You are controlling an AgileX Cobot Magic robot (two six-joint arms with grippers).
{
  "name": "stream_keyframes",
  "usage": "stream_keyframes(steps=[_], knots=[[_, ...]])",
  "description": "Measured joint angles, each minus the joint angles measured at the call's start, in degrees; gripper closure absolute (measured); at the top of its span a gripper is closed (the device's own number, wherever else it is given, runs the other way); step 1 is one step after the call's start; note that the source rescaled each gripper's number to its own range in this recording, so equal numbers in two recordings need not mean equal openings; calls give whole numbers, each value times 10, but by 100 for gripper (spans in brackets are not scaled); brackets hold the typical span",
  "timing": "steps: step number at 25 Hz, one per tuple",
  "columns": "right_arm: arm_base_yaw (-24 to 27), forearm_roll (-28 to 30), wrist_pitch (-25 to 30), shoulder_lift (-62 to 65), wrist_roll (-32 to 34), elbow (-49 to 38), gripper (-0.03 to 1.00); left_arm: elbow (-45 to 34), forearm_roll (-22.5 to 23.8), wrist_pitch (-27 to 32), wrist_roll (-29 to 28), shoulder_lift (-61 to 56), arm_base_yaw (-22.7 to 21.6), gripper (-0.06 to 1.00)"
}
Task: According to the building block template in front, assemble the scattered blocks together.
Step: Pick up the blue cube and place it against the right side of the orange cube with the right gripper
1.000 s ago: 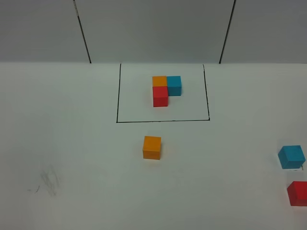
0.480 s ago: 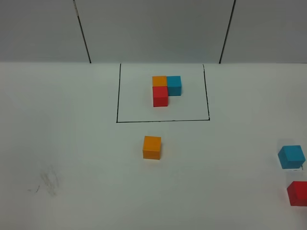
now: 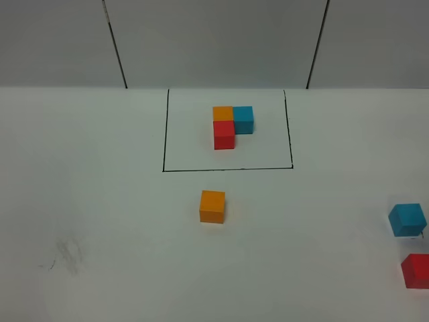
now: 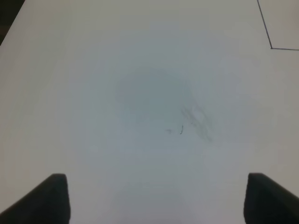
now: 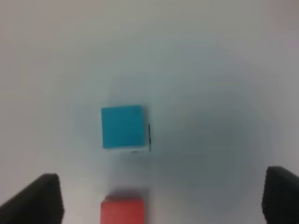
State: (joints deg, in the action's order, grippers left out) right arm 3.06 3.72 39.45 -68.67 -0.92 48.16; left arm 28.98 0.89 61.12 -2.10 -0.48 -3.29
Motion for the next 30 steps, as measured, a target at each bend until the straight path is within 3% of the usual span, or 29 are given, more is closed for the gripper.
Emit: stream_keyframes(steps=[7, 14, 30], knots=[[-4, 6, -13, -133, 1, 43, 13, 0, 0, 0, 0, 0, 0, 30], [-28, 30, -71, -231, 0, 44, 13, 0, 0, 0, 0, 0, 0, 30], [-28, 28, -116, -327, 0, 44, 13, 0, 0, 0, 1, 0, 0, 30]])
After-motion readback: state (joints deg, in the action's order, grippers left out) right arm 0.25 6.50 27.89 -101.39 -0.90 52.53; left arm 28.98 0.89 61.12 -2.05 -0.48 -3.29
